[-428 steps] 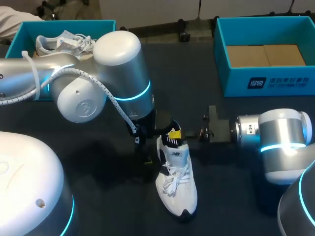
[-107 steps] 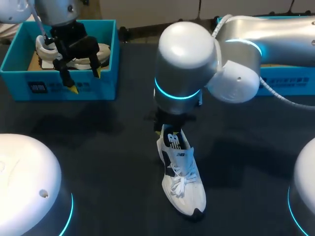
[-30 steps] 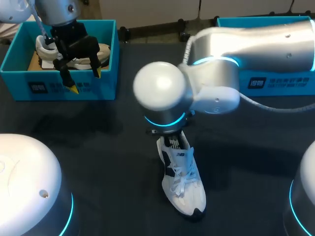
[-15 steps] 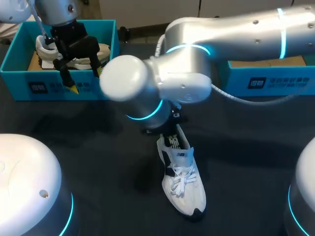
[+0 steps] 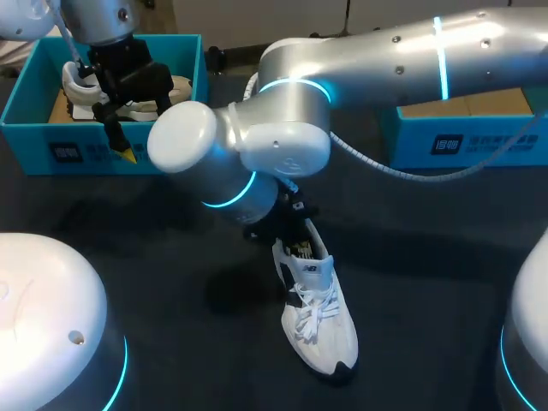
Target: Take the shoe out of the shoebox, open the shoe tongue, remove and reinsert the insole, then place the shoe into the shoebox
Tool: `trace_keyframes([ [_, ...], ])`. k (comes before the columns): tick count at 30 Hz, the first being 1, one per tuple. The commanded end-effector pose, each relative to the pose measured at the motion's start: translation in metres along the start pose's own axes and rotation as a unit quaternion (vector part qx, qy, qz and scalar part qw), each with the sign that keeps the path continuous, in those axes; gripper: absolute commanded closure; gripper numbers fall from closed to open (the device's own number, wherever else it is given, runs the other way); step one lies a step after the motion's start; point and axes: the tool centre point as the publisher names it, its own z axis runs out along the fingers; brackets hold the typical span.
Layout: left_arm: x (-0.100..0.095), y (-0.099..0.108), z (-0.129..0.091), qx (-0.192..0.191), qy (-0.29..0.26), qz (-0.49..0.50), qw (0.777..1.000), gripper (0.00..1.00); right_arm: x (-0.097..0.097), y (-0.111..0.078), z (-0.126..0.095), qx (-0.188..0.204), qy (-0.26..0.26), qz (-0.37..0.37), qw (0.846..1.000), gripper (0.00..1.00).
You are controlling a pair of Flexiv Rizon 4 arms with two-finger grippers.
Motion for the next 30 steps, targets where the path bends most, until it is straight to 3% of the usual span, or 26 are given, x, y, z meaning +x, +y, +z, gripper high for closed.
trace_keyframes([
  [1, -0.001, 0.001, 0.0, 0.0, 0.001, 0.0, 1.0, 0.0, 0.003, -0.013, -0.011, -0.02, -0.05, 0.021, 0.998, 1.0],
  [8, -0.001, 0.001, 0.0, 0.0, 0.001, 0.0, 1.0, 0.0, -0.01, -0.015, -0.023, -0.031, -0.088, 0.02, 0.995, 1.0],
  [17, -0.001, 0.001, 0.0, 0.0, 0.001, 0.0, 1.0, 0.0, -0.01, -0.01, -0.001, -0.017, -0.136, -0.001, 0.99, 1.0],
  [24, -0.001, 0.001, 0.0, 0.0, 0.001, 0.0, 1.0, 0.0, -0.003, -0.012, 0.018, 0.001, -0.105, 0.002, 0.994, 1.0],
  [30, -0.001, 0.001, 0.0, 0.0, 0.001, 0.0, 1.0, 0.0, -0.005, -0.018, -0.001, -0.007, -0.064, 0.002, 0.998, 1.0],
])
